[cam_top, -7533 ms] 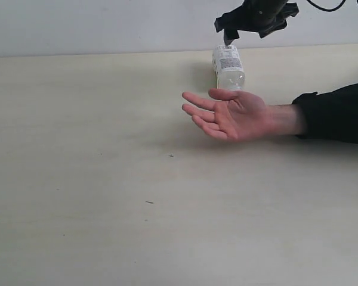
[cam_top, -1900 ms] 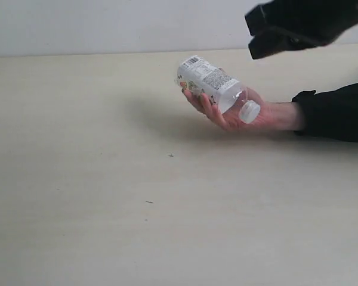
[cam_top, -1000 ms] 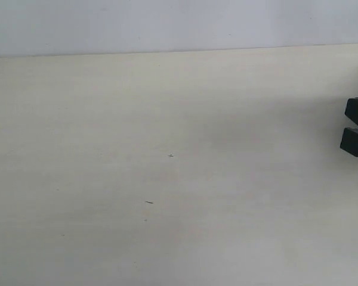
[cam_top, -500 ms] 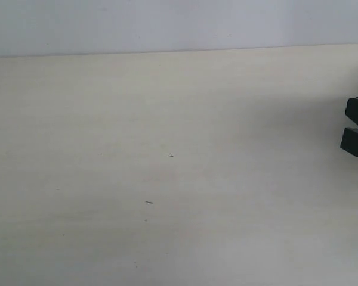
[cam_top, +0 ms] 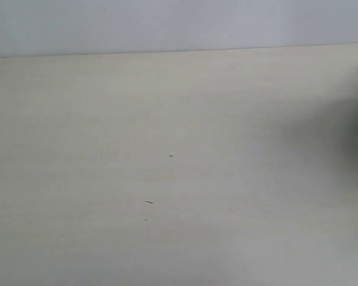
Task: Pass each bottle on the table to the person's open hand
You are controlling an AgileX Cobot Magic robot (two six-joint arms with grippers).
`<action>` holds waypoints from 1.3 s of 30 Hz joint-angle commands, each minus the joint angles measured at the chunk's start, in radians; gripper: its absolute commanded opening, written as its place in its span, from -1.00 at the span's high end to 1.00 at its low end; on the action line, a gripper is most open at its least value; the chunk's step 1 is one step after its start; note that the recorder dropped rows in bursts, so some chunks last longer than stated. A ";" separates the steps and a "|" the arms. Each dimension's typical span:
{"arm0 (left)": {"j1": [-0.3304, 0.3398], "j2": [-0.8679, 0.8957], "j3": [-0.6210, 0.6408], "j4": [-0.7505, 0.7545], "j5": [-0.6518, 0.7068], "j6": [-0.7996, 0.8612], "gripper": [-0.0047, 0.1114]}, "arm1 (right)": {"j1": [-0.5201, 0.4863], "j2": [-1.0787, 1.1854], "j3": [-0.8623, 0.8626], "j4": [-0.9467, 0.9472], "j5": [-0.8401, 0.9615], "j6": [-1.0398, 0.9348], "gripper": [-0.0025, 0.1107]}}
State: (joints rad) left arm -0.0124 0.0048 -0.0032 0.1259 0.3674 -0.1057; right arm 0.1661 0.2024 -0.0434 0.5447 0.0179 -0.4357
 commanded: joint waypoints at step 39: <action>0.002 -0.005 0.003 0.000 -0.004 -0.004 0.88 | -0.115 -0.202 0.043 -0.607 0.092 0.566 0.93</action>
State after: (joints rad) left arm -0.0124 0.0048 -0.0032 0.1259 0.3674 -0.1057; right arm 0.0551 0.0056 -0.0050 -0.0514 0.1106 0.1261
